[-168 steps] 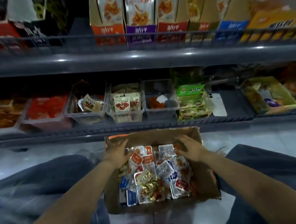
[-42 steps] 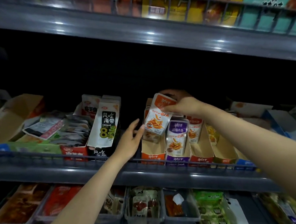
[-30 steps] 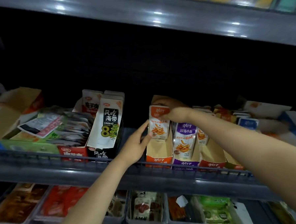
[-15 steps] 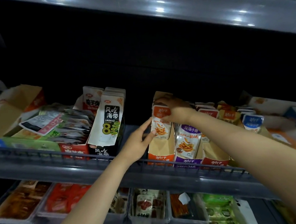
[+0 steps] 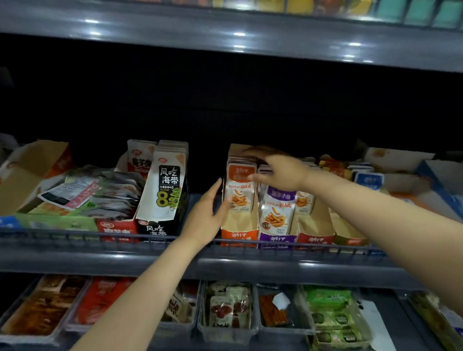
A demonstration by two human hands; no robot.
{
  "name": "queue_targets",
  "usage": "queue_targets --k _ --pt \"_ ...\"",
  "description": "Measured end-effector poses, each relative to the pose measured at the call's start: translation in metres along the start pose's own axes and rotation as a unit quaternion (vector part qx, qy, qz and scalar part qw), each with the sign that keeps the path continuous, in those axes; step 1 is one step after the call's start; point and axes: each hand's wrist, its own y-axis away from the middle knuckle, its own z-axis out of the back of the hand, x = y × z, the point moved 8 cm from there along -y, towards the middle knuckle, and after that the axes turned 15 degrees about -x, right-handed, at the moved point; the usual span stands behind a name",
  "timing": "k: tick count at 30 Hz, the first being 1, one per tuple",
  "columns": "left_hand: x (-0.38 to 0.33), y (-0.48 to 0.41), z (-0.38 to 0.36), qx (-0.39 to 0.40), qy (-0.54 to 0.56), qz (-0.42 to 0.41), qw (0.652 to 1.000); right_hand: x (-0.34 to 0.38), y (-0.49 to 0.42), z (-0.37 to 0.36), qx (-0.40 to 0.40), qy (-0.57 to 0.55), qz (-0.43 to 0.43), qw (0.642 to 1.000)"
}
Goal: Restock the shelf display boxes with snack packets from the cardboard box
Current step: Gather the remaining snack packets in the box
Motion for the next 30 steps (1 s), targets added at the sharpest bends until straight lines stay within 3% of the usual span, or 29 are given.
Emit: queue_targets --k 6,13,22,30 --pt "-0.037 0.031 0.016 -0.028 -0.108 -0.091 0.99 0.005 0.049 0.04 -0.039 0.057 0.032 0.997" --pt "-0.054 0.104 0.005 0.018 -0.206 -0.186 0.96 0.006 0.145 0.043 -0.054 0.04 0.051 0.996" --pt "0.014 0.198 -0.042 0.127 -0.284 -0.165 0.936 -0.028 0.281 -0.032 0.06 -0.021 -0.039 0.997" --pt "0.111 0.262 -0.072 0.216 -0.336 -0.07 0.914 -0.069 0.376 -0.127 0.154 -0.038 -0.135 0.978"
